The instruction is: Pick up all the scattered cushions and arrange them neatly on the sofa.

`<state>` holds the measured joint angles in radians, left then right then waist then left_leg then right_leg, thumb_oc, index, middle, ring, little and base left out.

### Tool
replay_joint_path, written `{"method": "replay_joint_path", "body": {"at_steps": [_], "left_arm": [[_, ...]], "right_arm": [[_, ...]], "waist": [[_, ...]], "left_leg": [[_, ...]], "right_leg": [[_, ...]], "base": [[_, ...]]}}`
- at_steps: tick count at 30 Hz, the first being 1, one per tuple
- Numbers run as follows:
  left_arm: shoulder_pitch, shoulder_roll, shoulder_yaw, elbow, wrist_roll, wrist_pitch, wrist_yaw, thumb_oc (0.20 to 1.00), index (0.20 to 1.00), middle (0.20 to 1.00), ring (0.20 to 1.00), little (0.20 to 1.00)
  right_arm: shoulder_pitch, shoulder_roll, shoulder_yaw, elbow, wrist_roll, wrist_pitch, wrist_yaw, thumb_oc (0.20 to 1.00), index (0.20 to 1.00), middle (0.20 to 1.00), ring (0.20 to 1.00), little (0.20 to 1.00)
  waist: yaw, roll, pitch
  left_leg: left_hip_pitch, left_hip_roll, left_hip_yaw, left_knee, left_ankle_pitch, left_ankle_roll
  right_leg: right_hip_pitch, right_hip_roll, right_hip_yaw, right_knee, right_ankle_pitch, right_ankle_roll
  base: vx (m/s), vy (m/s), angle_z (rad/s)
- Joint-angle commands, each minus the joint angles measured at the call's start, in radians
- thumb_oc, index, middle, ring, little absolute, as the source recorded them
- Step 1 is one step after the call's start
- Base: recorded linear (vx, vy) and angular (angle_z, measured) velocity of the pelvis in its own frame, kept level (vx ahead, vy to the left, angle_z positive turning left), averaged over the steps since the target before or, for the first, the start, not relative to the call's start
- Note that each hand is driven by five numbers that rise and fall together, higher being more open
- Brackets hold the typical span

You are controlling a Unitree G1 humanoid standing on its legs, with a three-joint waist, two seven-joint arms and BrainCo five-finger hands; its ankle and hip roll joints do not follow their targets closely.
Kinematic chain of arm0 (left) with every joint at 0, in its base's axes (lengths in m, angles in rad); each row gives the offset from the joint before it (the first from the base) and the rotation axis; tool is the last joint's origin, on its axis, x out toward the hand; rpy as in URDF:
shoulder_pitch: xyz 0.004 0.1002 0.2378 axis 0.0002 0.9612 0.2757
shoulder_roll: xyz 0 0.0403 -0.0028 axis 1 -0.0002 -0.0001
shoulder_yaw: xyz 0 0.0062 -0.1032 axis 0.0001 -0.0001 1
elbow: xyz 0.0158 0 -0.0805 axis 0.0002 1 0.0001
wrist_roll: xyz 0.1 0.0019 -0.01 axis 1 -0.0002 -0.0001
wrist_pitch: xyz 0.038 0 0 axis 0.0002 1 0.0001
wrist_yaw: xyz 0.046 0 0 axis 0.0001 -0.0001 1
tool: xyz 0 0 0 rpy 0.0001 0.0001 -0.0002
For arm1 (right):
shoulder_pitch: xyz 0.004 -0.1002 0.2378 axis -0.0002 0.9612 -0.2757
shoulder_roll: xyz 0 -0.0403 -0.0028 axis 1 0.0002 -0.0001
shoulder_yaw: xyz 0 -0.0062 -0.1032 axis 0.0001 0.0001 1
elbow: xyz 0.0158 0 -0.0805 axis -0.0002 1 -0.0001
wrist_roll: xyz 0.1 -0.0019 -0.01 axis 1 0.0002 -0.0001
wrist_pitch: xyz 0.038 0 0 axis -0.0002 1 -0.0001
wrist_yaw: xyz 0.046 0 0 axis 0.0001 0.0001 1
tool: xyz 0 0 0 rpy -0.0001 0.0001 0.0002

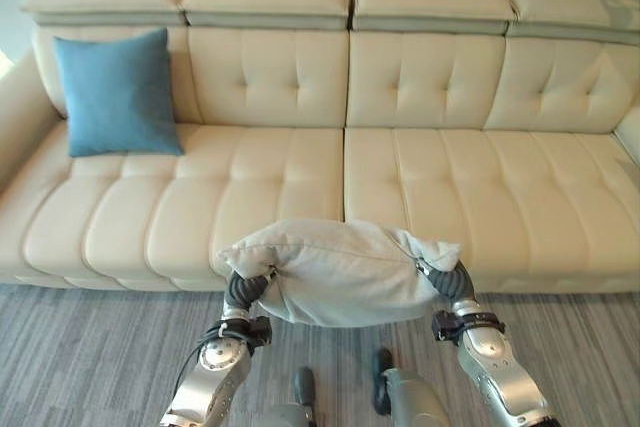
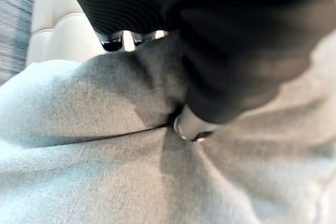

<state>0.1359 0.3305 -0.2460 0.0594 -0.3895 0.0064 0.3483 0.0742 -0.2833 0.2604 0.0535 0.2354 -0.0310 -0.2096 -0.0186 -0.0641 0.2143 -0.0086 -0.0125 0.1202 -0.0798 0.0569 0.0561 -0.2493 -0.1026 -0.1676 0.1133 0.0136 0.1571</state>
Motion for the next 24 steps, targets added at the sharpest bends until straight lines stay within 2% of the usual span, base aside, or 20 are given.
{"method": "replay_joint_path", "body": {"at_steps": [1,3,4,6,7,8,9,11,13,14,17,18,19,20,21,22,24], "left_arm": [[-0.090,-0.030,0.032,-0.085,0.065,-0.067,-0.021,0.200,0.200,0.200,0.200,0.200],[-0.088,-0.038,0.036,-0.077,0.069,-0.071,-0.032,0.200,0.200,0.200,0.200,0.200],[-0.083,-0.044,0.034,-0.074,0.068,-0.072,-0.037,0.200,0.200,0.200,0.200,0.200],[-0.083,-0.054,0.034,-0.071,0.057,-0.075,-0.032,0.200,0.200,0.200,0.200,0.200],[-0.083,-0.053,0.036,-0.072,0.056,-0.077,-0.035,0.200,0.200,0.200,0.200,0.200],[-0.072,-0.054,0.033,-0.075,0.049,-0.080,-0.046,0.200,0.200,0.200,0.200,0.200],[-0.071,-0.054,0.033,-0.076,0.049,-0.080,-0.046,0.200,0.200,0.200,0.200,0.200],[-0.059,-0.049,0.040,-0.077,0.044,-0.081,-0.055,0.200,0.200,0.200,0.200,0.200],[-0.046,-0.044,0.046,-0.088,0.032,-0.086,-0.060,0.200,0.200,0.200,0.200,0.200],[-0.048,-0.047,0.046,-0.085,0.024,-0.081,-0.060,0.200,0.200,0.200,0.200,0.200],[-0.048,-0.050,0.039,-0.086,0.027,-0.075,-0.062,0.200,0.200,0.200,0.200,0.200],[-0.042,-0.050,0.035,-0.085,0.034,-0.071,-0.064,0.200,0.200,0.200,0.200,0.200],[-0.038,-0.052,0.034,-0.086,0.037,-0.069,-0.065,0.200,0.200,0.200,0.200,0.200],[-0.032,-0.055,0.033,-0.085,0.048,-0.062,-0.067,0.200,0.200,0.200,0.200,0.200],[-0.027,-0.056,0.030,-0.088,0.053,-0.062,-0.067,0.200,0.200,0.200,0.200,0.200],[-0.028,-0.052,0.031,-0.082,0.065,-0.052,-0.068,0.200,0.200,0.200,0.200,0.200],[-0.023,-0.053,0.035,-0.081,0.066,-0.049,-0.066,0.200,0.200,0.200,0.200,0.200]], "right_arm": [[-0.085,-0.013,-0.008,-0.086,-0.022,-0.054,0.002,0.200,0.200,0.200,0.200,0.200],[-0.068,-0.021,-0.021,-0.080,-0.031,-0.051,0.007,0.200,0.200,0.200,0.200,0.200],[-0.055,-0.025,-0.030,-0.073,-0.035,-0.052,0.008,0.200,0.200,0.200,0.200,0.200],[-0.044,-0.035,-0.044,-0.068,-0.044,-0.053,0.006,0.200,0.200,0.200,0.200,0.200],[-0.039,-0.041,-0.049,-0.064,-0.043,-0.053,0.007,0.200,0.200,0.200,0.200,0.200],[-0.028,-0.049,-0.056,-0.062,-0.038,-0.056,0.013,0.200,0.200,0.200,0.200,0.200],[-0.028,-0.050,-0.056,-0.062,-0.038,-0.056,0.013,0.200,0.200,0.200,0.200,0.200],[-0.017,-0.056,-0.060,-0.053,-0.032,-0.055,0.023,0.200,0.200,0.200,0.200,0.200],[-0.013,-0.071,-0.060,-0.054,-0.022,-0.057,0.034,0.200,0.200,0.200,0.200,0.200],[-0.011,-0.073,-0.066,-0.052,-0.022,-0.055,0.032,0.200,0.200,0.200,0.200,0.200],[-0.019,-0.065,-0.068,-0.045,-0.019,-0.053,0.021,0.200,0.200,0.200,0.200,0.200],[-0.028,-0.062,-0.062,-0.043,-0.024,-0.055,0.016,0.200,0.200,0.200,0.200,0.200],[-0.028,-0.062,-0.061,-0.042,-0.028,-0.053,0.017,0.200,0.200,0.200,0.200,0.200],[-0.028,-0.061,-0.056,-0.043,-0.037,-0.054,0.016,0.200,0.200,0.200,0.200,0.200],[-0.029,-0.064,-0.053,-0.046,-0.038,-0.054,0.015,0.200,0.200,0.200,0.200,0.200],[-0.031,-0.064,-0.055,-0.043,-0.046,-0.049,0.013,0.200,0.200,0.200,0.200,0.200],[-0.029,-0.062,-0.058,-0.044,-0.047,-0.044,0.013,0.200,0.200,0.200,0.200,0.200]], "waist": [[0.009,0.000,0.027],[0.007,-0.006,0.014],[0.003,-0.003,0.001],[-0.010,0.008,-0.009],[-0.017,0.014,-0.014],[-0.017,0.021,-0.018],[-0.019,0.022,-0.019],[-0.018,0.026,-0.019],[0.000,0.018,0.011],[0.006,0.006,0.023],[0.015,-0.013,0.038],[0.020,-0.015,0.034],[0.018,-0.012,0.028],[0.014,-0.004,0.021],[0.012,0.004,0.015],[0.004,0.014,0.009],[0.005,0.015,0.003]], "left_leg": [[0.130,-0.044,-0.007,-0.007,-0.158,-0.034],[0.163,-0.039,-0.025,0.003,-0.190,-0.048],[0.176,-0.027,-0.033,0.023,-0.210,-0.054],[0.184,0.001,-0.040,0.066,-0.215,-0.072],[0.182,0.017,-0.051,0.104,-0.205,-0.084],[0.159,0.029,-0.059,0.165,-0.162,-0.104],[0.156,0.030,-0.061,0.170,-0.164,-0.105],[0.114,0.039,-0.057,0.309,-0.091,-0.137],[-0.015,0.027,-0.082,0.573,-0.017,-0.163],[-0.072,0.031,-0.069,0.604,-0.034,-0.138],[-0.180,-0.001,-0.071,0.549,-0.126,-0.099],[-0.186,-0.026,-0.095,0.334,-0.130,-0.084],[-0.173,-0.030,-0.109,0.264,-0.112,-0.085],[-0.169,-0.020,-0.136,0.108,-0.004,-0.101],[-0.178,-0.022,-0.150,0.026,0.026,-0.114],[-0.215,-0.022,-0.129,-0.007,0.040,-0.141],[-0.213,-0.020,-0.110,-0.007,0.048,-0.145]], "right_leg": [[-0.006,0.057,-0.046,-0.171,0.083,0.024],[0.033,0.061,-0.049,-0.192,0.079,0.011],[0.045,0.067,-0.044,-0.169,0.067,-0.006],[0.054,0.076,-0.056,-0.127,0.045,-0.029],[0.062,0.083,-0.060,-0.108,0.023,-0.043],[0.079,0.090,-0.069,-0.105,-0.003,-0.061],[0.078,0.090,-0.071,-0.104,-0.004,-0.061],[0.120,0.104,-0.076,-0.110,-0.033,-0.085],[0.180,0.117,-0.067,-0.127,-0.062,-0.118],[0.212,0.113,-0.056,-0.135,-0.079,-0.129],[0.252,0.094,-0.046,-0.149,-0.088,-0.123],[0.271,0.090,-0.037,-0.156,-0.091,-0.112],[0.281,0.091,-0.037,-0.155,-0.095,-0.111],[0.292,0.101,-0.038,-0.162,-0.103,-0.112],[0.307,0.106,-0.041,-0.162,-0.112,-0.111],[0.341,0.116,-0.043,-0.167,-0.123,-0.110],[0.356,0.116,-0.037,-0.166,-0.128,-0.108]], "base": [[0.34,-0.129,0.01],[0.48,-0.164,0.02],[0.51,-0.168,0.18],[0.53,-0.220,0.29],[0.59,-0.296,0.27],[0.39,-0.205,0.40],[0.38,-0.199,0.62],[0.31,-0.176,0.41],[0.40,-0.283,0.11],[0.40,-0.275,0.13],[0.25,-0.101,-0.03],[0.30,0.009,-0.16],[0.35,0.030,-0.13],[0.28,0.041,-0.18],[0.40,0.077,0.01],[0.30,0.069,0.14],[0.35,0.111,0.20]]}}
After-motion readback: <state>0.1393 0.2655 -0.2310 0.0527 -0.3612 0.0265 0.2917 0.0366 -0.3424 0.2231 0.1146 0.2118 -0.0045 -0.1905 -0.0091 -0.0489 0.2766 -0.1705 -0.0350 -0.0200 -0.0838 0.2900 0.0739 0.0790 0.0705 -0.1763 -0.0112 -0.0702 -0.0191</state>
